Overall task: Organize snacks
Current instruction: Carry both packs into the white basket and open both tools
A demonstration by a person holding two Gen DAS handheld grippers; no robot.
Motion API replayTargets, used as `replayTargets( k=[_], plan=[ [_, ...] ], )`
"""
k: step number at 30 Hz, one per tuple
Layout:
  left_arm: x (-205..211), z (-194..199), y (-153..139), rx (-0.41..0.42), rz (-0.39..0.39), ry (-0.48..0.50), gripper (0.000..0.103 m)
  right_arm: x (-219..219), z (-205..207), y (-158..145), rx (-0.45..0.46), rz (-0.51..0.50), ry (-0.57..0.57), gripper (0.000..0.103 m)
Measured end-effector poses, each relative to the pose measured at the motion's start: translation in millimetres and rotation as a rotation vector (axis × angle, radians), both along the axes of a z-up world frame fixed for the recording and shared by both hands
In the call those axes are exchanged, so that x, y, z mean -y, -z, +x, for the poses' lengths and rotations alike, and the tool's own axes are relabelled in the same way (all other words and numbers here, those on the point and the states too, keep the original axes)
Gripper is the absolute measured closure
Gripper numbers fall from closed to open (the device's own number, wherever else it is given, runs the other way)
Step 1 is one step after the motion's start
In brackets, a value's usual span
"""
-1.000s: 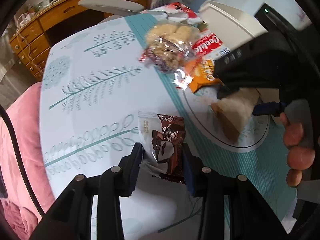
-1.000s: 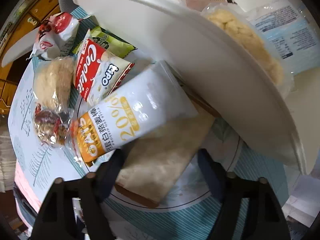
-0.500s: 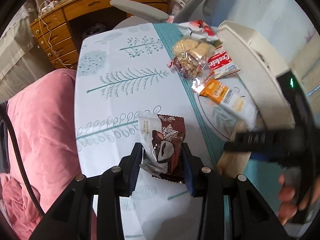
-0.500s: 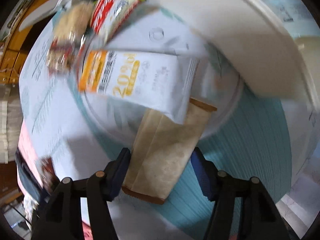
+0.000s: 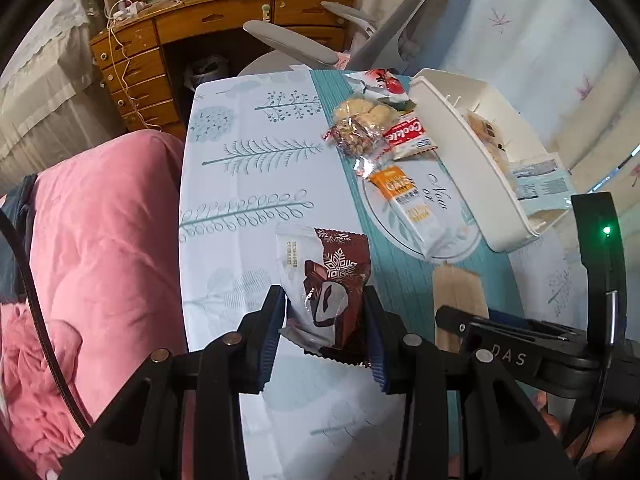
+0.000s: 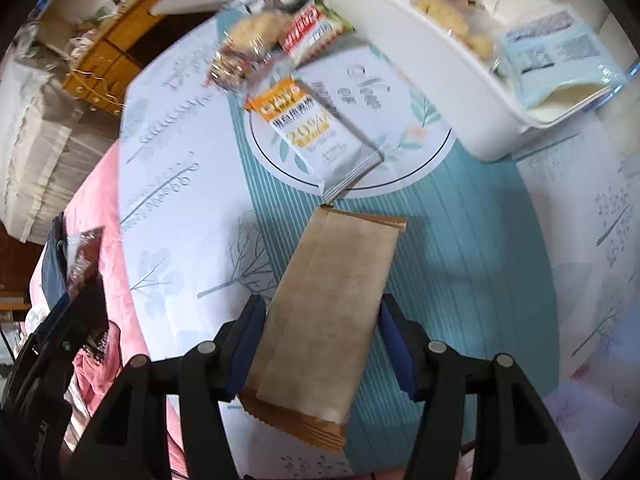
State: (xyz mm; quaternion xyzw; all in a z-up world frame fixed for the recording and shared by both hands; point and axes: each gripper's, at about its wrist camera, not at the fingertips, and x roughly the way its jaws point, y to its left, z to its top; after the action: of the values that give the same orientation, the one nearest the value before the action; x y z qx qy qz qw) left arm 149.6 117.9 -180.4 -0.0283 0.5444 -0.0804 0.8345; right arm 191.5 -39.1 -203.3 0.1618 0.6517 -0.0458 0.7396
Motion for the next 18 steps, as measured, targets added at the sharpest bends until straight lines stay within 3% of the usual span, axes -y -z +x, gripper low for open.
replayTargets(
  k=[2, 7, 18],
  plan=[
    [4.6, -7.5, -11.1, 0.02, -0.006, 0.005, 0.066, 12.7, 1.3, -7.2, 0.036, -0.01, -0.017, 0.045],
    [17.8, -17.1, -41.0, 0.068, 0.007, 0.013, 0.066, 47.5, -42.7, -28.9, 0.13, -0.026, -0.077, 0.045],
    [80.7, -16.8, -92.2, 0.132, 0.038, -0.012, 0.066, 83.1, -37.9, -82.9, 0.344, -0.088, -0.262, 0.045]
  ],
)
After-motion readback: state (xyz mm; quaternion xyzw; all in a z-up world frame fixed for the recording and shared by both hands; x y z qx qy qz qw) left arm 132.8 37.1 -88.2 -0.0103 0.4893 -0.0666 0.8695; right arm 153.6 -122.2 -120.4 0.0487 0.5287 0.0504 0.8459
